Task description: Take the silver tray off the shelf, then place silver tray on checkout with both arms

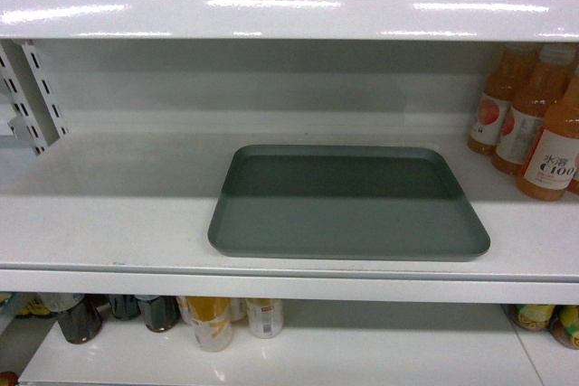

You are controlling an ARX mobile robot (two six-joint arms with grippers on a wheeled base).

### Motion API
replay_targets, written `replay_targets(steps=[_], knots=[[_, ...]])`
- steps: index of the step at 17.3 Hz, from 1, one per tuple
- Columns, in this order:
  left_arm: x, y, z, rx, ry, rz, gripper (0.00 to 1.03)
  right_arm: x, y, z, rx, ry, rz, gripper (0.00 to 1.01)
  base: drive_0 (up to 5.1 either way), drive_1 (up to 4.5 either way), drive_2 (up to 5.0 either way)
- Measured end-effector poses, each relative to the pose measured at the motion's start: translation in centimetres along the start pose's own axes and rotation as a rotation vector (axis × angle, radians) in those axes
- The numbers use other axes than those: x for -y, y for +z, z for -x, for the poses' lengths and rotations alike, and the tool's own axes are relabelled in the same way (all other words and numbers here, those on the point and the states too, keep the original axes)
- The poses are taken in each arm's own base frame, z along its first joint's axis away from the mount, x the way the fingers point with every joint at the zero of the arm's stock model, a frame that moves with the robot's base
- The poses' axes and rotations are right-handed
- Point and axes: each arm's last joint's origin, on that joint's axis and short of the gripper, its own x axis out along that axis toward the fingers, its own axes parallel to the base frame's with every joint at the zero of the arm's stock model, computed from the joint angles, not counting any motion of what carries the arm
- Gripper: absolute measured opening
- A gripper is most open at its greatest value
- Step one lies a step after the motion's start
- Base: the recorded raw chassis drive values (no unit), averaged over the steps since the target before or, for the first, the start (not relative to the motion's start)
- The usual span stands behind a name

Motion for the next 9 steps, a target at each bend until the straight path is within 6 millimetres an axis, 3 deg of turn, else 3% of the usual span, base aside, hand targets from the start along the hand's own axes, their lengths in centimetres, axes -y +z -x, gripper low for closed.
replay_targets(steps=[9], knots=[[0.00, 0.00, 0.00, 0.000, 0.000, 0.000, 0.98, 0.00, 0.00, 0.00, 0.000, 0.000, 0.000, 0.98, 0.0, 0.00, 0.0]])
